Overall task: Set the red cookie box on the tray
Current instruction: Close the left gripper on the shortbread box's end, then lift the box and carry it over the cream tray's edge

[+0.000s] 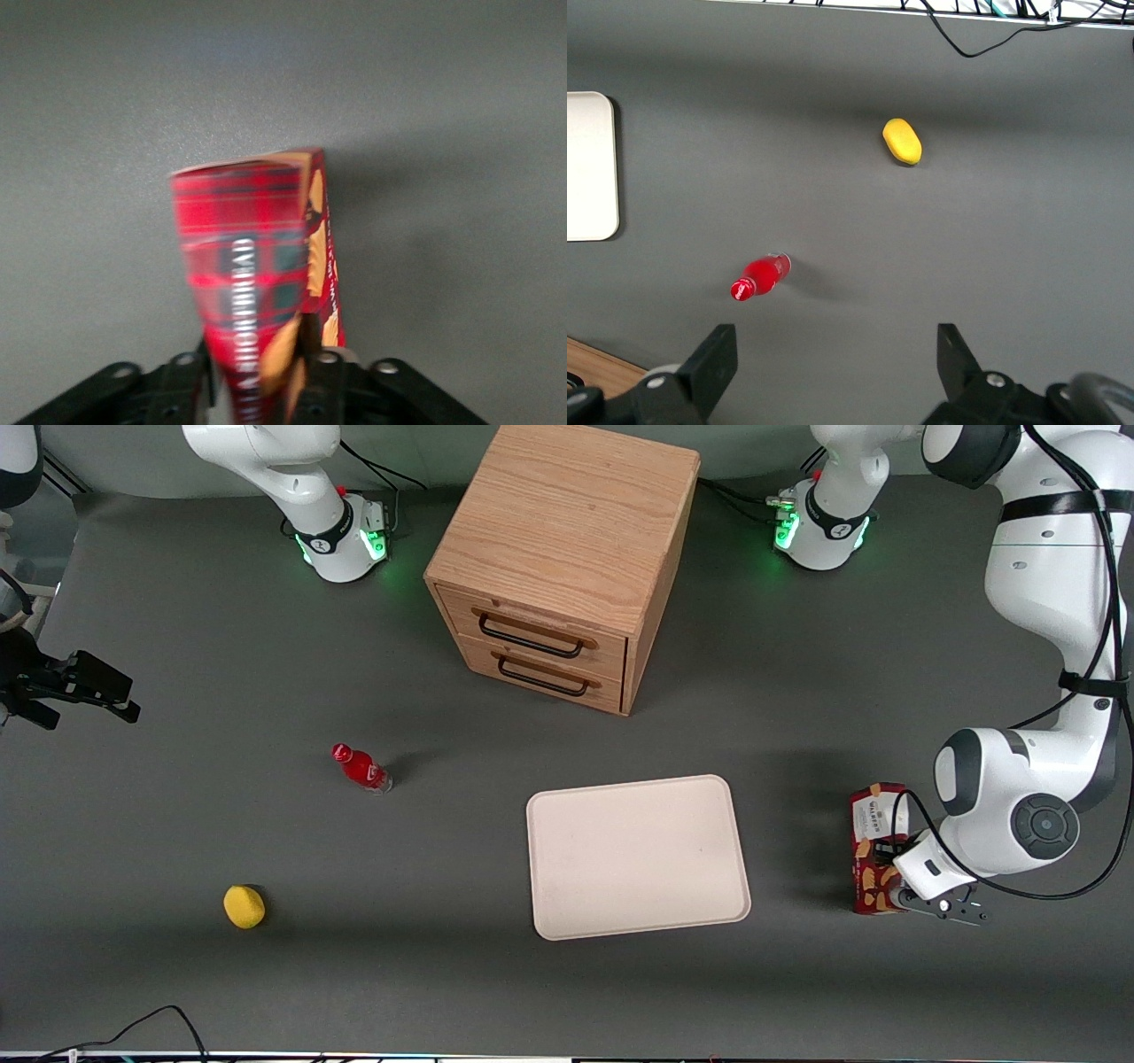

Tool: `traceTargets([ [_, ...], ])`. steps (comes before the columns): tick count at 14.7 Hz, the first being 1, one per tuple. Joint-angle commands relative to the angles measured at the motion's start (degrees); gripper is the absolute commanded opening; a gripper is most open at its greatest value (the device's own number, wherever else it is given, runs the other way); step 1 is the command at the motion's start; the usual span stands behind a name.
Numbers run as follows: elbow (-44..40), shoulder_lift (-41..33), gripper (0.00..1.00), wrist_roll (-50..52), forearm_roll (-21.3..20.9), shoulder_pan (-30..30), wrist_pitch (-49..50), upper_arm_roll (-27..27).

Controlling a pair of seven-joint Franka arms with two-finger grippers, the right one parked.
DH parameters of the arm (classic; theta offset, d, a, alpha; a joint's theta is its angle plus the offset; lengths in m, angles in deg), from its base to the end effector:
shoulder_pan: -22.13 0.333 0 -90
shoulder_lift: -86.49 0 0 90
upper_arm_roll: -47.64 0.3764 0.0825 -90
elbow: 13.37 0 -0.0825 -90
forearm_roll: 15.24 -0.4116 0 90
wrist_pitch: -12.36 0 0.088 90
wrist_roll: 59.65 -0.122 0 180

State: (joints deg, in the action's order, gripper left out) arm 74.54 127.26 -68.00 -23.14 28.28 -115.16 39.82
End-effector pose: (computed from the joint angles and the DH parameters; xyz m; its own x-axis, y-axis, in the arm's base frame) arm 0.7673 0.0015 0.2513 0.9742 -0.2253 -0.0153 -0.2256 -0.9741 -0.0172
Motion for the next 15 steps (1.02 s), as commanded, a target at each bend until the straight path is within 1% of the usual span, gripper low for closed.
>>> traceTargets([
  [1,-0.02,-0.34,0.0,3.07,-0.97,-0.79,0.17,0.18],
  [3,-0.45,-1.74,0.0,3.68,-0.89,-0.79,1.65,0.09],
  [4,-0.46,-3.84,0.0,4.91,-0.89,-0.88,4.18,-0.17],
  [7,-4.31,-9.12,0.0,10.52,-0.18,-3.68,16.04,-0.35],
  [9,-6.86,-10.71,0.0,17.45,-0.1,-6.84,21.24,-0.44],
  [11,-9.58,-10.8,0.0,26.93,-0.01,-11.4,23.97,-0.44],
  [13,-10.82,-10.71,0.0,35.11,0.08,-15.71,24.07,-0.44],
  [15,-11.26,-8.97,0.0,41.54,0.08,-19.23,22.85,-0.44],
])
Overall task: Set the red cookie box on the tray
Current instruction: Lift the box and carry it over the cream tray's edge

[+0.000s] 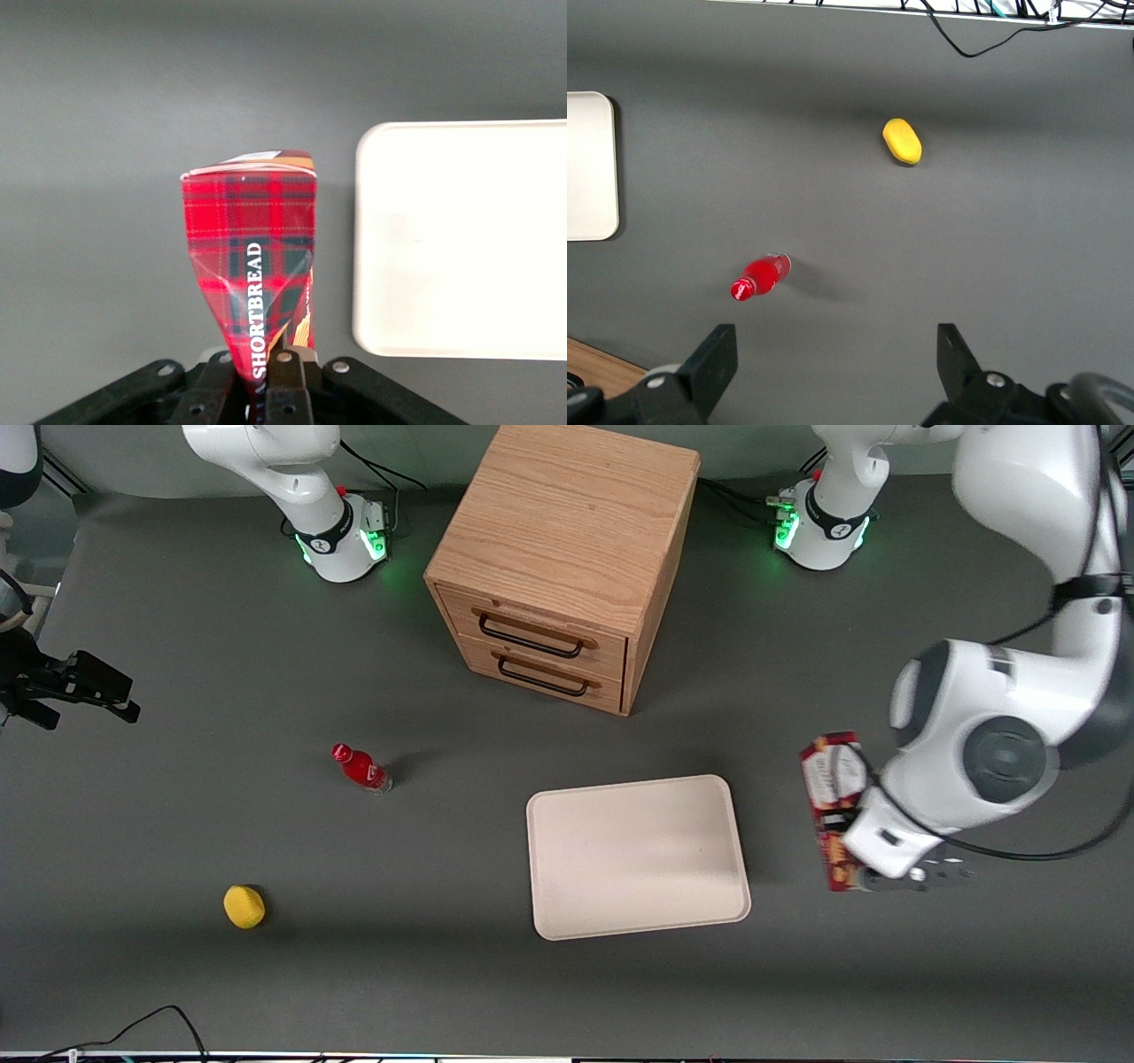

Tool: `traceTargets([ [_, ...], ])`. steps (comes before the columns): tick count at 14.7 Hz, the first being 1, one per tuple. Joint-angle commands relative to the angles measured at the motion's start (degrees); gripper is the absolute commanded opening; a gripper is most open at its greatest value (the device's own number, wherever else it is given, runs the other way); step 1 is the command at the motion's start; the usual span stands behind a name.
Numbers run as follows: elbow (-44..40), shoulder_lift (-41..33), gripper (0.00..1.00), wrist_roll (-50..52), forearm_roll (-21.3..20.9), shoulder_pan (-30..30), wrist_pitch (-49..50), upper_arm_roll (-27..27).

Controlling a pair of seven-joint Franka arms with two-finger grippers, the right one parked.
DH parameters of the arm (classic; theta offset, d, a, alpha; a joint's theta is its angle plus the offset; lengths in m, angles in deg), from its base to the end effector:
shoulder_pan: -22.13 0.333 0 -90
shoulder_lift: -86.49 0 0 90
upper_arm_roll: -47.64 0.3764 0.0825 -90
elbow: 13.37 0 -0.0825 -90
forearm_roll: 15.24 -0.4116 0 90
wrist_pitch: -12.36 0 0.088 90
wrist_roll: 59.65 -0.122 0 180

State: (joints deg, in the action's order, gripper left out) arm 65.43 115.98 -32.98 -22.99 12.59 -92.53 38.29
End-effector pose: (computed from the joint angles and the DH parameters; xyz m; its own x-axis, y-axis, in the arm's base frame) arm 0.7250 -0.2083 0.4459 0.9928 0.1168 -0.0254 0.1149 -0.9911 -0.0672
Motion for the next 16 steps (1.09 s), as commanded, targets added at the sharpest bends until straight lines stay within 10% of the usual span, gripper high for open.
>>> traceTargets([
  [1,-3.37,4.16,0.0,8.12,0.02,-4.95,-1.08,1.09],
  [16,-3.82,17.27,0.0,7.61,-1.91,-7.87,-18.06,1.18],
])
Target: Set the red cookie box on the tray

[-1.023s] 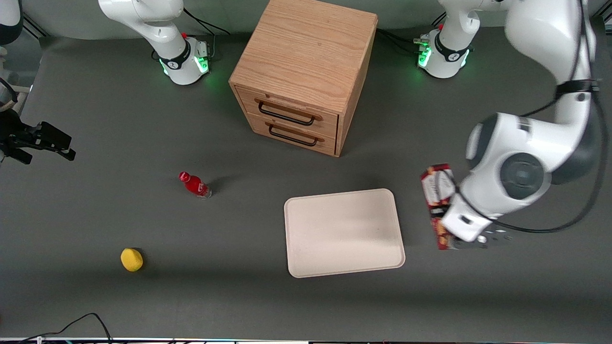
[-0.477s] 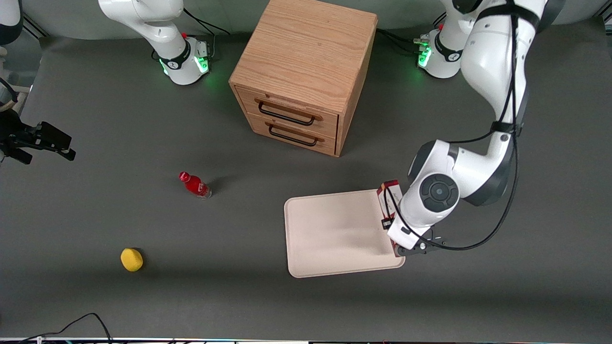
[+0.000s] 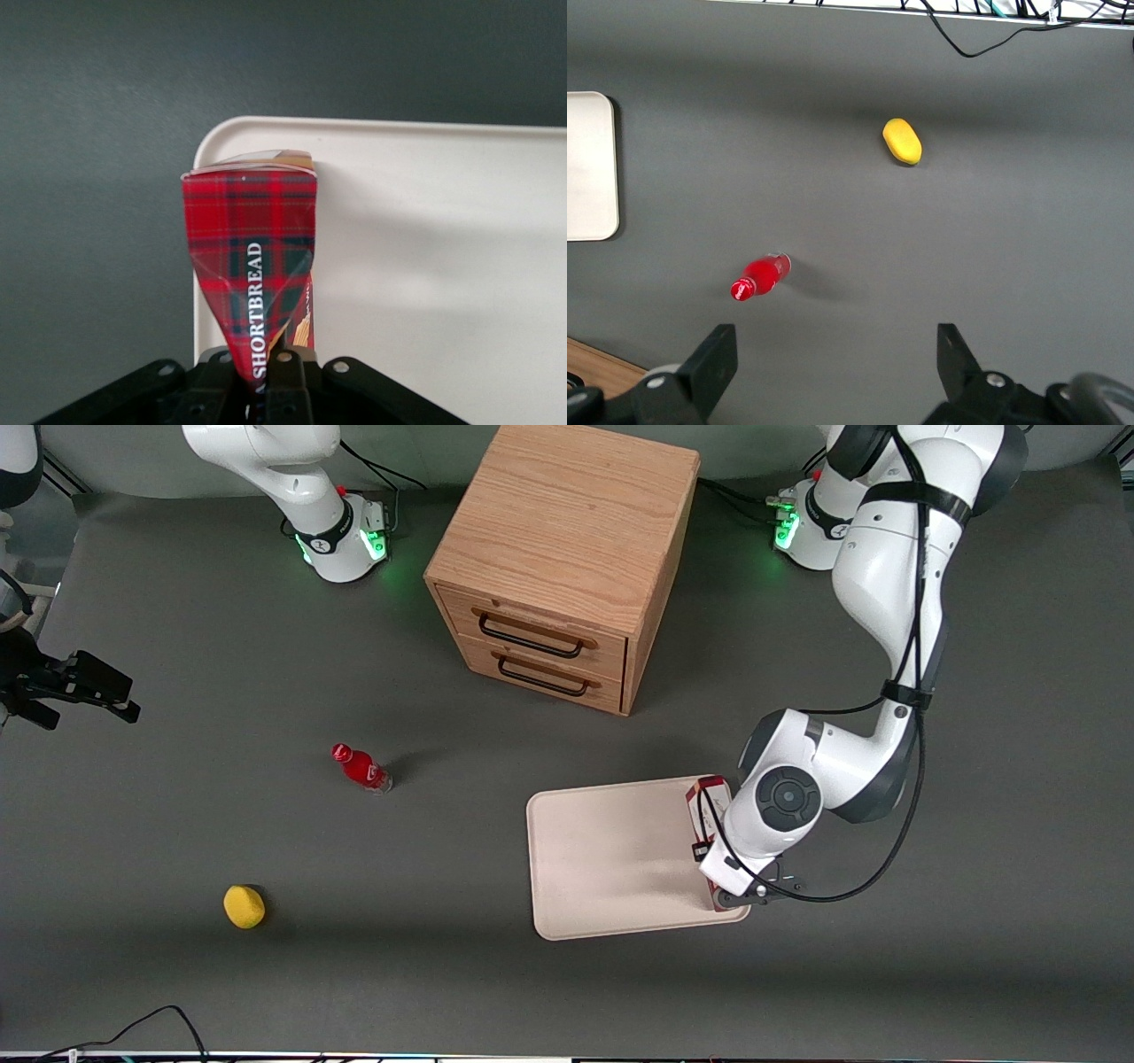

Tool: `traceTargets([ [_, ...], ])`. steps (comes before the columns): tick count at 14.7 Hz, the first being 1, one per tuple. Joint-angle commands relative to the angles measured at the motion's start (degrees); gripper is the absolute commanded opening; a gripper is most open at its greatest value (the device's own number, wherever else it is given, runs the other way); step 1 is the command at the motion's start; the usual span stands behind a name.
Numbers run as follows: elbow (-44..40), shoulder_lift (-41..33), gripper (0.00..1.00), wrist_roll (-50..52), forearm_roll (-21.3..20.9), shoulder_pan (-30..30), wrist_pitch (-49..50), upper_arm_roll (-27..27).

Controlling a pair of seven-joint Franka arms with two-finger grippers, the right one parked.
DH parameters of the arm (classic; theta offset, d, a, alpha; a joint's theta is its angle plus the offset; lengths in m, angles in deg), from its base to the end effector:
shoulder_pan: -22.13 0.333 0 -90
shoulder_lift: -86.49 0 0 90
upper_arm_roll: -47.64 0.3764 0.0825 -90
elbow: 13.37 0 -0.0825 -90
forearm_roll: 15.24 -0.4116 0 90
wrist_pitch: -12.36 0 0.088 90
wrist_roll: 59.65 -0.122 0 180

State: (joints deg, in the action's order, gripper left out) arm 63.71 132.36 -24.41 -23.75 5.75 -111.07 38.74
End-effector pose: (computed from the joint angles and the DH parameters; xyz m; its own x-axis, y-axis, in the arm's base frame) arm 0.7457 -0.3101 0.2649 0.9899 0.1401 0.0231 0.1402 -0.9901 -0.0009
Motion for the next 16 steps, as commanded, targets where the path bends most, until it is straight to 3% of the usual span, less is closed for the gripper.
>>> traceTargets([
  [1,-2.2,0.89,0.0,-1.05,-1.59,-1.03,0.47,0.64],
  [3,-2.2,0.89,0.61,-1.84,-1.77,-0.94,0.65,0.64],
  [5,-2.11,0.45,0.93,-2.02,-1.86,-0.94,0.91,0.64],
  [6,-2.11,0.1,1.0,-2.1,-1.95,-0.85,1.52,0.73],
  [8,-2.11,-1.04,1.0,-1.93,-1.86,-0.5,2.31,0.73],
  [10,-1.93,-7.16,1.0,-4.02,-1.86,0.46,10.79,0.9],
  [16,2.26,-25.18,1.0,-22.82,0.77,9.16,28.68,0.82],
])
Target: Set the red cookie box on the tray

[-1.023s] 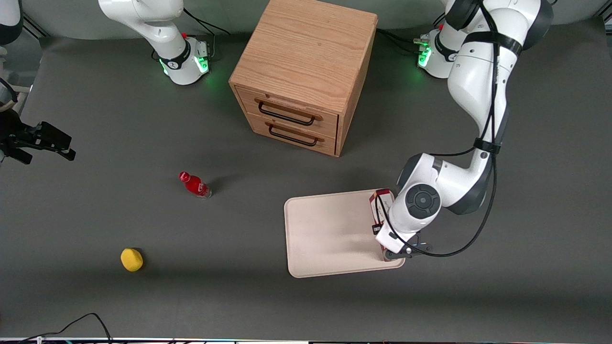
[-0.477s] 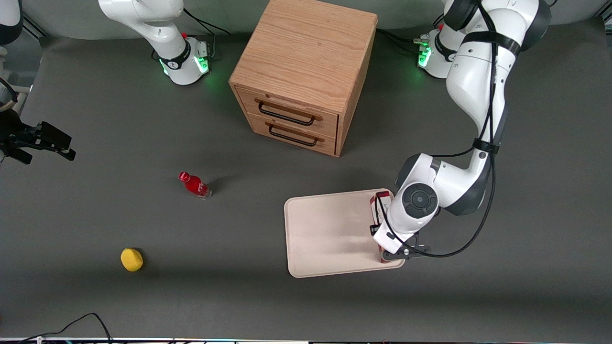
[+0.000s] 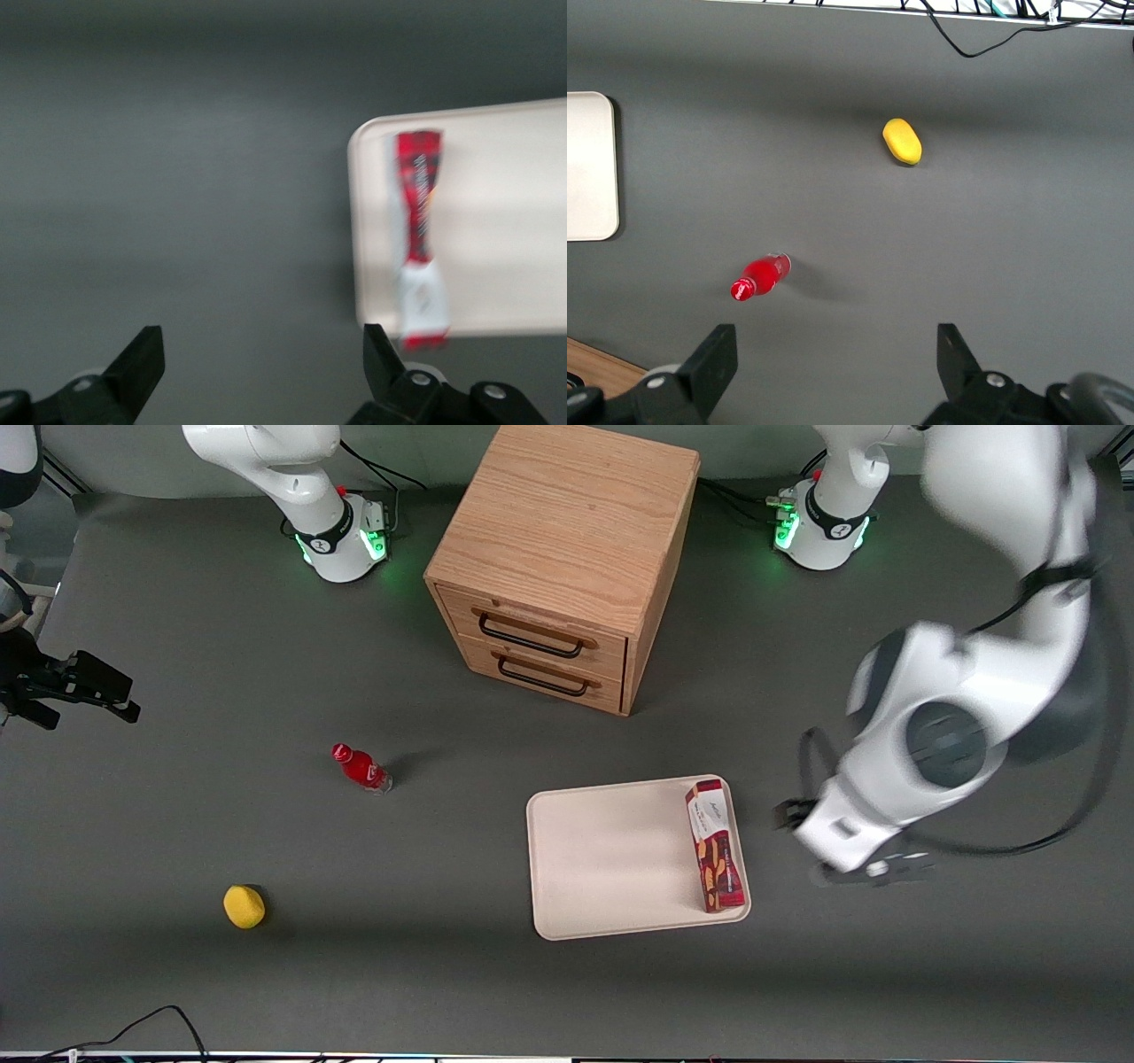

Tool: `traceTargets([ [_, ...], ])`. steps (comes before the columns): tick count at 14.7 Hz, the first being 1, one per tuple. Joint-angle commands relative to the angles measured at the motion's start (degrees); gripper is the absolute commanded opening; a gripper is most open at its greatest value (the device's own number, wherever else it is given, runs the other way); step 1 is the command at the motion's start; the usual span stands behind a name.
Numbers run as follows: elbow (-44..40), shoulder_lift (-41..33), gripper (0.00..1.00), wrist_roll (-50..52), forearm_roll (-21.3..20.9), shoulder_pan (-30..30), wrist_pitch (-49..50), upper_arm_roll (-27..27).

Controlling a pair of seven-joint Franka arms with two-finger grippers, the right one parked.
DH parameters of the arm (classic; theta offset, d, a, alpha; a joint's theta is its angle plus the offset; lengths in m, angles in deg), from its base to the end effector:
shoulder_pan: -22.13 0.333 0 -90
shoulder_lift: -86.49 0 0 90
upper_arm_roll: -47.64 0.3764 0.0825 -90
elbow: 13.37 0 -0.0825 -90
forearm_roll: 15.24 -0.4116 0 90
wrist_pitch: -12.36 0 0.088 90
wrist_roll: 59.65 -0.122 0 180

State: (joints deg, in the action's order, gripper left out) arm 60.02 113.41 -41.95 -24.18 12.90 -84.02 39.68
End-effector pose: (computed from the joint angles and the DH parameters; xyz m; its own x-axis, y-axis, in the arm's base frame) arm 0.7208 -0.1813 0.5138 0.9994 0.0012 -0.0341 -0.0024 -0.9943 -0.1062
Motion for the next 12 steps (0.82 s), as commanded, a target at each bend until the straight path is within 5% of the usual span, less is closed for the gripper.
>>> traceTargets([
  [1,8.42,-9.31,1.0,-7.4,1.29,3.32,1.89,-0.12],
  [7,21.87,-27.06,1.0,-19.88,4.37,9.05,6.63,0.41],
  [12,18.38,-28.41,1.0,-23.59,4.19,9.23,13.23,0.32],
])
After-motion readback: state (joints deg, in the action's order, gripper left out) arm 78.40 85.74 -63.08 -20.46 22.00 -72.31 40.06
